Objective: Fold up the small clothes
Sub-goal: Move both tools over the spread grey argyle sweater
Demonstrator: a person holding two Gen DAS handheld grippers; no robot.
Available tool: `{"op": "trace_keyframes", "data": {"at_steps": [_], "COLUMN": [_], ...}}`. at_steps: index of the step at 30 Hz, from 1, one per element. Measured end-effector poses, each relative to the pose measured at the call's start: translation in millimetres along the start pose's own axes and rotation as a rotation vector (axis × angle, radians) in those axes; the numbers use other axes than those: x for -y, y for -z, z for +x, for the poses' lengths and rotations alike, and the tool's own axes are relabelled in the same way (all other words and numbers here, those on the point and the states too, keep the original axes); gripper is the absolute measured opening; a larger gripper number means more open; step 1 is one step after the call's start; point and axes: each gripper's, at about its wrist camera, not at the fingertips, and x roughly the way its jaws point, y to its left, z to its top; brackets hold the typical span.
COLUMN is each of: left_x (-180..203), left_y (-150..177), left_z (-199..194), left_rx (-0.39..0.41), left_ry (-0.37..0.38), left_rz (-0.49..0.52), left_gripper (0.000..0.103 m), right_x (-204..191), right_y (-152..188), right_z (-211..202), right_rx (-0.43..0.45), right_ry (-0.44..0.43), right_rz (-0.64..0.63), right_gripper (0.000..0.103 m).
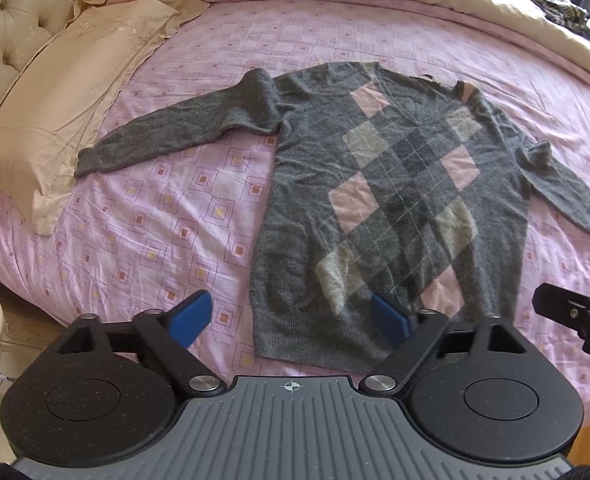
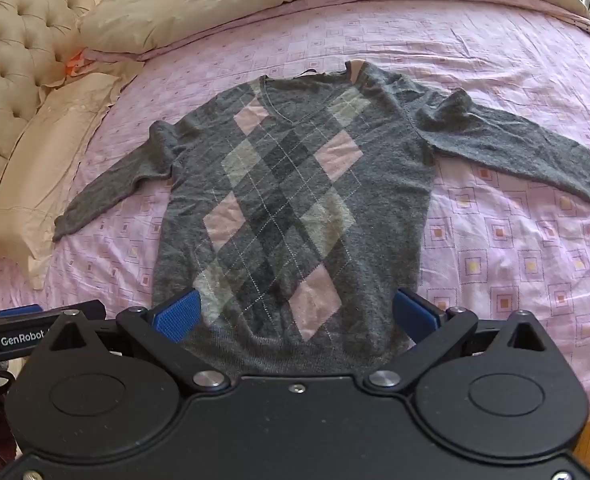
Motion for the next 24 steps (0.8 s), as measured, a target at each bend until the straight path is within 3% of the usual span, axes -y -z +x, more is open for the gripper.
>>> {"op": "trace_keyframes", "data": {"at_steps": [4,7,11,17,21,24], "left_x": [-7,-12,-20,-46,-69,-97], "left_y": [-5,-12,-24,-46,-59,-71], "left_z": [8,14,26,54,79,98], "left_rx": [-0.028,0.01,0.04,0.073,0.104,0.143], "left_ry": [-0.016,-0.018,0.053,0.225,0.259,0.244], "left_rz": [-0.023,-0.031,-0.036,-0.052,-0.073,-0.118], "left_gripper": [0.083,0.083,0.083,0.083,0.083,0.083], "right_x": [-1,-2,-4,-14,-25,-34], "right_y": [-7,-14,-26,-46,-57,-66], "right_z": [5,11,22,39,51,64], "right_rx": [-0.004,0.004,0.018,0.093,0.164,0.167], "right_ry": [-0.01,-0.012,-0.019,-0.004,-0.005,-0.008], "right_rz": [-0.005,-0.004,-0.006,-0.083,-0.143,-0.18], "right_gripper": [0.102,0.102,0.101,0.101,0.102,0.102]}}
